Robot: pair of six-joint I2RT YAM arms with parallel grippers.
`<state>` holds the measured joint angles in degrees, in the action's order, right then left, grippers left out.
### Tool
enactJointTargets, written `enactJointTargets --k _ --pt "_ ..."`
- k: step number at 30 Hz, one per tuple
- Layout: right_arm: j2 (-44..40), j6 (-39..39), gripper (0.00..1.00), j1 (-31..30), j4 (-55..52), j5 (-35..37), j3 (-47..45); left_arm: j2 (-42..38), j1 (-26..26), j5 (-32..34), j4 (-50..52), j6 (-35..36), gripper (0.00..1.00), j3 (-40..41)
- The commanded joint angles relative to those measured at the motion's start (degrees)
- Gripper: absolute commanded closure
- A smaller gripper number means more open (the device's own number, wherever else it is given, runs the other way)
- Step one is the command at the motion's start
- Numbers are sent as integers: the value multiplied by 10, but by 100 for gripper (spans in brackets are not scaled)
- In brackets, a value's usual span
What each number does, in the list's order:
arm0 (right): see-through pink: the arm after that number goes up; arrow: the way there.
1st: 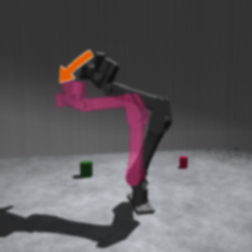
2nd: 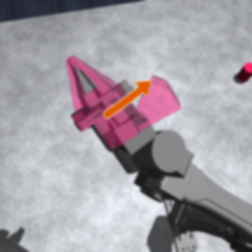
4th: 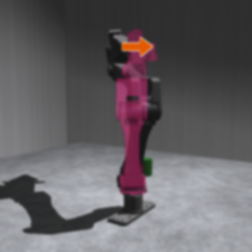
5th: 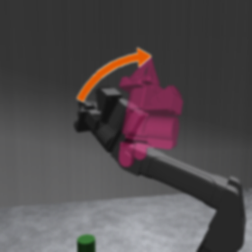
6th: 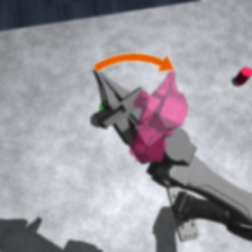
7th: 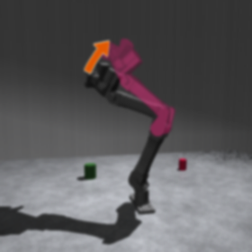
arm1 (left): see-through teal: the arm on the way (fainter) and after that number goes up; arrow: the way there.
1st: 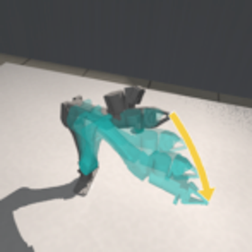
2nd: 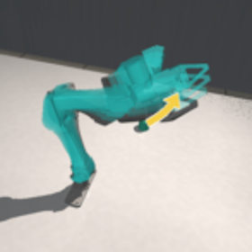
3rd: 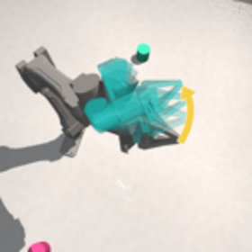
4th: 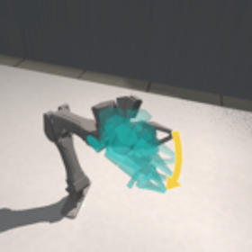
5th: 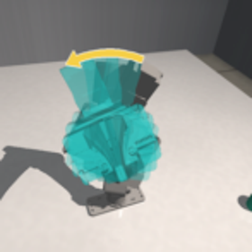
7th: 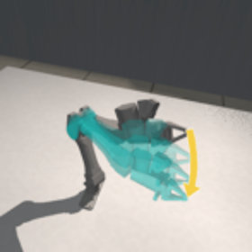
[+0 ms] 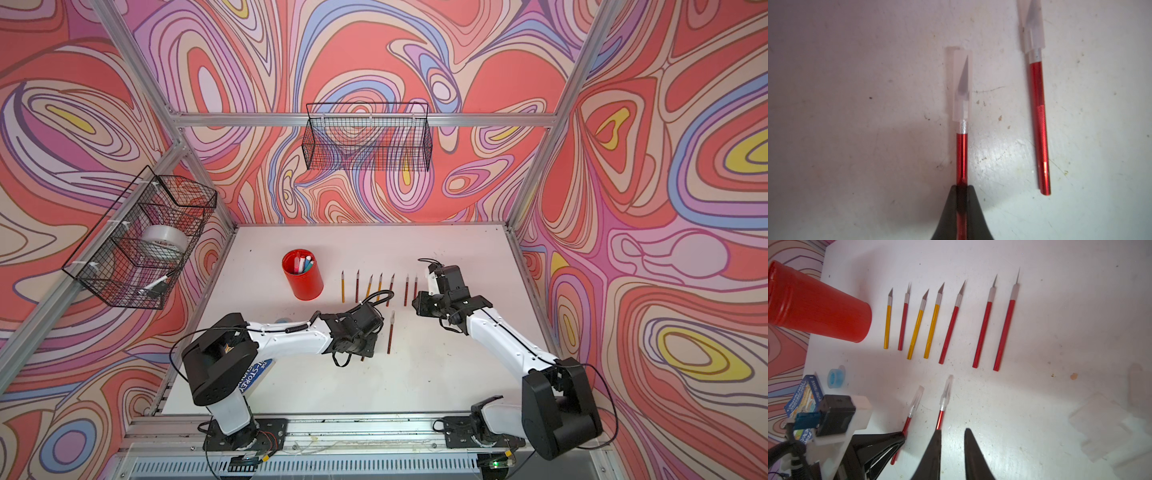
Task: Remove protective caps from carving knives
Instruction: Pick up the carving knife from the center of the board, then remove the protective sleeve from the carving knife.
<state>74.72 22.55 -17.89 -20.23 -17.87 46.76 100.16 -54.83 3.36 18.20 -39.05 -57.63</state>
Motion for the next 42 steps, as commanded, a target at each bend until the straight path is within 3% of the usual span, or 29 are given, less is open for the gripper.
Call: enactJointTargets --k 1,8,13,19,25,42 --pt "4 9 75 2 30 -66 2 -41 -2 -7 0 1 100 1" --pt "11 29 71 2 80 -149 -1 -97 4 -16 -26 11 100 2" --pt "21 72 65 2 144 -234 -8 -135 19 -59 -81 6 100 21" --pt "33 104 64 0 193 -285 -14 -182 42 -103 -126 -3 100 52" --pt "36 107 63 -5 197 -298 -6 -221 65 -142 -166 -6 100 77" --pt "83 100 63 -53 184 -283 69 -265 69 -151 -176 -14 100 97"
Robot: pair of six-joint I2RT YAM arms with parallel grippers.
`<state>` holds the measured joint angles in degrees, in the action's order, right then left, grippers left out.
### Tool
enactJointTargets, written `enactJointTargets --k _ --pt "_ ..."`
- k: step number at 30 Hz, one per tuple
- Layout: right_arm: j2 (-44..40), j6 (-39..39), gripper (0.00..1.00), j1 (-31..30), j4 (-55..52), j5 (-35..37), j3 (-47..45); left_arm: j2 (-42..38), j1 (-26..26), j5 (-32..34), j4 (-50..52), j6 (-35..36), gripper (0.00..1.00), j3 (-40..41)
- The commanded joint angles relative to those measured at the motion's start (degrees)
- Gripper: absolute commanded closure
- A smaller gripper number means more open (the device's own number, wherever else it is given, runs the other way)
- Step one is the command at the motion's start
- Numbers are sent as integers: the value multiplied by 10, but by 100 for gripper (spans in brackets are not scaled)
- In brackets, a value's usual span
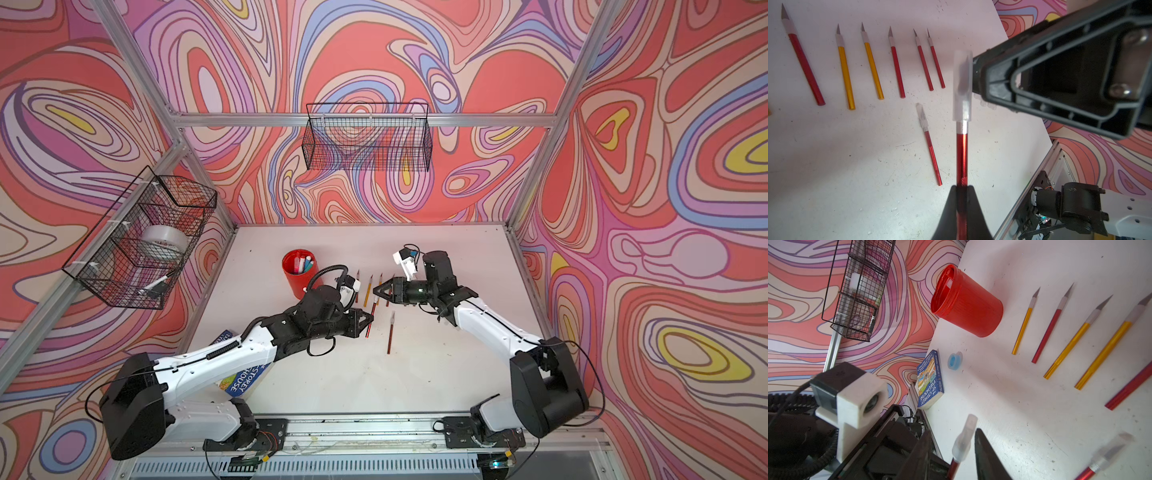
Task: Remove protective caps from carving knives
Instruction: Remove the protective sleeve from the carving knife.
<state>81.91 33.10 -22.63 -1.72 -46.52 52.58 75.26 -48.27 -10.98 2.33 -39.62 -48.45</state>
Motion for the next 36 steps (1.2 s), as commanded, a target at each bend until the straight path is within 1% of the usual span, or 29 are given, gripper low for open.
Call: enactJointTargets --k 1,7,9,15,17,20,24,30,36 --pt "13 -6 63 -6 -1 4 11 -18 3 -7 -17 -8 100 6" --pt "18 -3 64 -10 4 6 13 -26 5 -9 -14 -9 100 11" --pt "20 -2 68 -11 7 6 15 -26 5 -10 -15 -9 100 12" --pt "26 5 89 -12 15 1 23 -26 5 -11 -18 -9 100 14" --pt "27 6 94 -13 14 1 27 -26 6 -11 -17 -9 100 14" --pt "28 5 98 -13 12 4 32 -25 6 -11 -16 -8 100 16" --pt "30 1 100 -13 5 14 41 -27 7 -11 -17 -9 100 22" --pt "38 -16 100 -12 -20 37 70 -33 7 -11 -19 -10 100 30" --pt "58 -10 100 -13 -17 45 102 -29 7 -11 -17 -13 100 36"
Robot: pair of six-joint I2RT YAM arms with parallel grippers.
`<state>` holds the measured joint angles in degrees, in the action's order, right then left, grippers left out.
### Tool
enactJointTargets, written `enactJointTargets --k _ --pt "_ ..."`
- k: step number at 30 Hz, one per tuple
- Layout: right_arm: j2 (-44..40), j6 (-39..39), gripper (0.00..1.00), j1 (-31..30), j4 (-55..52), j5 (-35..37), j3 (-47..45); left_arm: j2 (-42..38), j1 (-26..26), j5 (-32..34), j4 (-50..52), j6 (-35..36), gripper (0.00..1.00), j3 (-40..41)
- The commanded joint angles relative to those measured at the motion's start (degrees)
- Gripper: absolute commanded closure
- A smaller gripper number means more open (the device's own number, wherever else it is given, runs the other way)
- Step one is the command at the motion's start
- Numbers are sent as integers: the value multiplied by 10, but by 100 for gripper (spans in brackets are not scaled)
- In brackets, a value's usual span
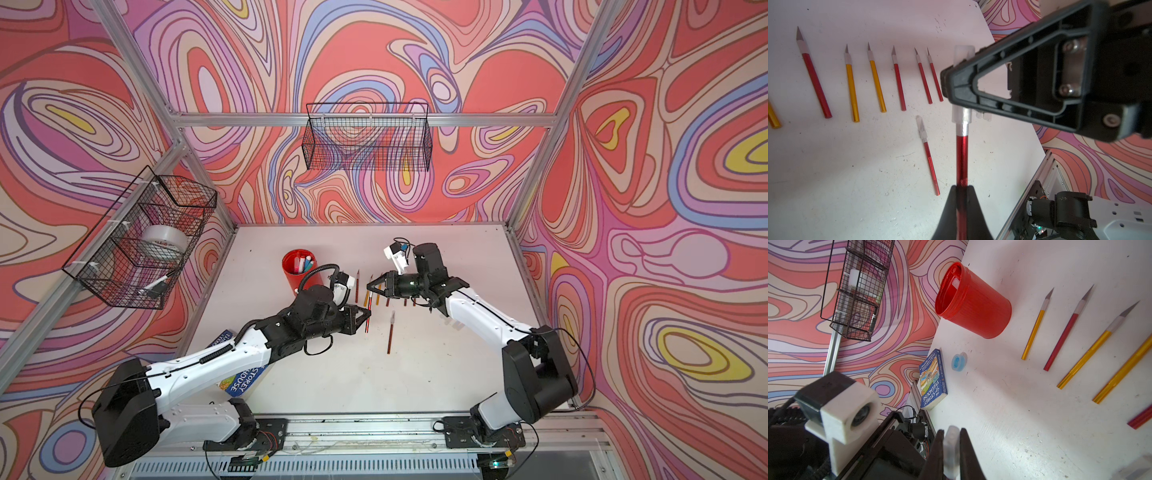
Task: Remove protective caps from carving knives
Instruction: Remove the protective sleeve from the carving knife.
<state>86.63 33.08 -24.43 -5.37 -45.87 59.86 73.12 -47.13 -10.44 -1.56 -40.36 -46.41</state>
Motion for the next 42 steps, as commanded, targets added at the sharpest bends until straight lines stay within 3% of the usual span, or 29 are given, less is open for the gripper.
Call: enactJointTargets --k 1,42 --pt "15 -8 100 6 19 38 35 -7 -4 -18 21 -7 100 18" --pt "108 -8 100 49 -2 18 170 24 -2 -13 28 -13 100 18"
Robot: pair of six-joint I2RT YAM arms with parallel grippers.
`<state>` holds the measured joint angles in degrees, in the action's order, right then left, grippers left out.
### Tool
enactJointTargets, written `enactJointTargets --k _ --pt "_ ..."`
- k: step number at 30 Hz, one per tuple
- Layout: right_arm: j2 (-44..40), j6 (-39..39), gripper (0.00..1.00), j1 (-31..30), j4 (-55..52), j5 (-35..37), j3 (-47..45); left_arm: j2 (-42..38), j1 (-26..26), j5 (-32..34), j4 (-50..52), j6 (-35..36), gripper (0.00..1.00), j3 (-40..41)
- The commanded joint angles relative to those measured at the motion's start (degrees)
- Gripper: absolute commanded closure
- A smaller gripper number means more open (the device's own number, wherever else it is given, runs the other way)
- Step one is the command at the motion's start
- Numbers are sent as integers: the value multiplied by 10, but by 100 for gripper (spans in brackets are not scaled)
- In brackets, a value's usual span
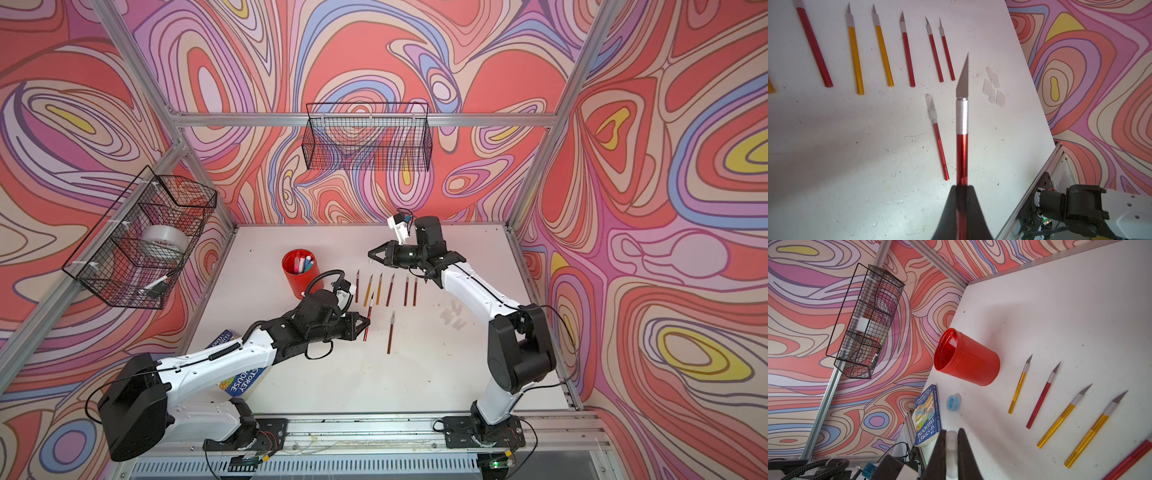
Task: Remove protective caps from carving knives
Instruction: Remove the protective sleeve from the carving knife, then place the protective sleeve at the center of the board.
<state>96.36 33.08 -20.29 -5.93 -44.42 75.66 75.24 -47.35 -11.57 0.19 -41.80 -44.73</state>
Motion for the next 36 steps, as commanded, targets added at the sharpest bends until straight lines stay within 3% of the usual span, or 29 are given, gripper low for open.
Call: enactJointTargets --k 1,9,24,36 --pt "10 -9 100 11 0 5 10 3 0 0 11 1 100 3" --pt "-11 -60 100 31 -114 149 -17 0 4 3 9 1 100 9" --pt "-79 -109 100 56 -237 385 -158 38 21 -11 18 31 100 -23" --pt "-104 -90 100 58 -278 485 -229 105 38 -59 2 44 100 -66"
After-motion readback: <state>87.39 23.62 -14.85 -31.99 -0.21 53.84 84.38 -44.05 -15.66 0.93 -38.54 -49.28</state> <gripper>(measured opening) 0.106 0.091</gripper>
